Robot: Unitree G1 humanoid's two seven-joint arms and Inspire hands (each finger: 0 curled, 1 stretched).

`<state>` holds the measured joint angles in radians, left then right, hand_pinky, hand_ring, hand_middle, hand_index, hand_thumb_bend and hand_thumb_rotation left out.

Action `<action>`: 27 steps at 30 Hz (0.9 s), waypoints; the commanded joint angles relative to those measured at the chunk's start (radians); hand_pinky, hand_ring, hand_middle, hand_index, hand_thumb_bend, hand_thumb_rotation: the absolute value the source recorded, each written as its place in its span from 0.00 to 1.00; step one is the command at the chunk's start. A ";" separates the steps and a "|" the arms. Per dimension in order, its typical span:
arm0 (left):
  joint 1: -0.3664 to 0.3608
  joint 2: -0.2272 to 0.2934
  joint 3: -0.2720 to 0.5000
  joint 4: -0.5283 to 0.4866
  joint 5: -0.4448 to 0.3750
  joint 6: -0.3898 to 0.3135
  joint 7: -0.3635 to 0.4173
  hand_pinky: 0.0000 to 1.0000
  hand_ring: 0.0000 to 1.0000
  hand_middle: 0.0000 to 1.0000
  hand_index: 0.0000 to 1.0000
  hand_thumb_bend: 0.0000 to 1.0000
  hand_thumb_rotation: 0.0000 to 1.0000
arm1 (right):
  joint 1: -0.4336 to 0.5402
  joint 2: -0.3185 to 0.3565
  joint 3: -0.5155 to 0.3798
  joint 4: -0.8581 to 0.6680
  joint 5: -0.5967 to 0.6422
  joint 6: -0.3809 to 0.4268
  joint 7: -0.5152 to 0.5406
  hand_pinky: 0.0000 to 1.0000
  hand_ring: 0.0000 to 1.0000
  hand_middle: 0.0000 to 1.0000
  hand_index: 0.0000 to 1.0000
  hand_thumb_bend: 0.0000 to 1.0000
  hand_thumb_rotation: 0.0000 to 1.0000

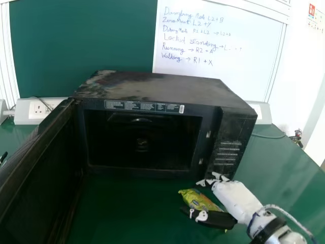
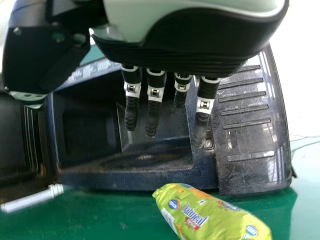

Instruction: Put biscuit inside oven

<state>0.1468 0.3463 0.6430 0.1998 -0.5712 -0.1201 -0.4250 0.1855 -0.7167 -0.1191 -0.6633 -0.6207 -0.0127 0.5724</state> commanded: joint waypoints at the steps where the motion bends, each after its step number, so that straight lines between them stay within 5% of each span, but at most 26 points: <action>1: -0.009 -0.002 -0.004 -0.001 -0.003 -0.003 -0.005 0.81 0.85 0.87 0.92 0.89 0.72 | -0.026 -0.026 0.006 -0.024 -0.029 0.009 0.029 0.61 0.74 0.81 0.83 0.90 0.47; 27: -0.007 0.006 0.004 -0.005 -0.006 0.020 0.005 0.79 0.84 0.87 0.92 0.90 0.71 | -0.071 -0.057 0.049 -0.082 -0.260 -0.080 0.109 0.56 0.76 0.82 0.83 0.93 0.55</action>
<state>0.1469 0.3467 0.6439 0.2002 -0.5723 -0.1056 -0.4238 0.1321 -0.7776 -0.0741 -0.7323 -0.8711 -0.0880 0.6754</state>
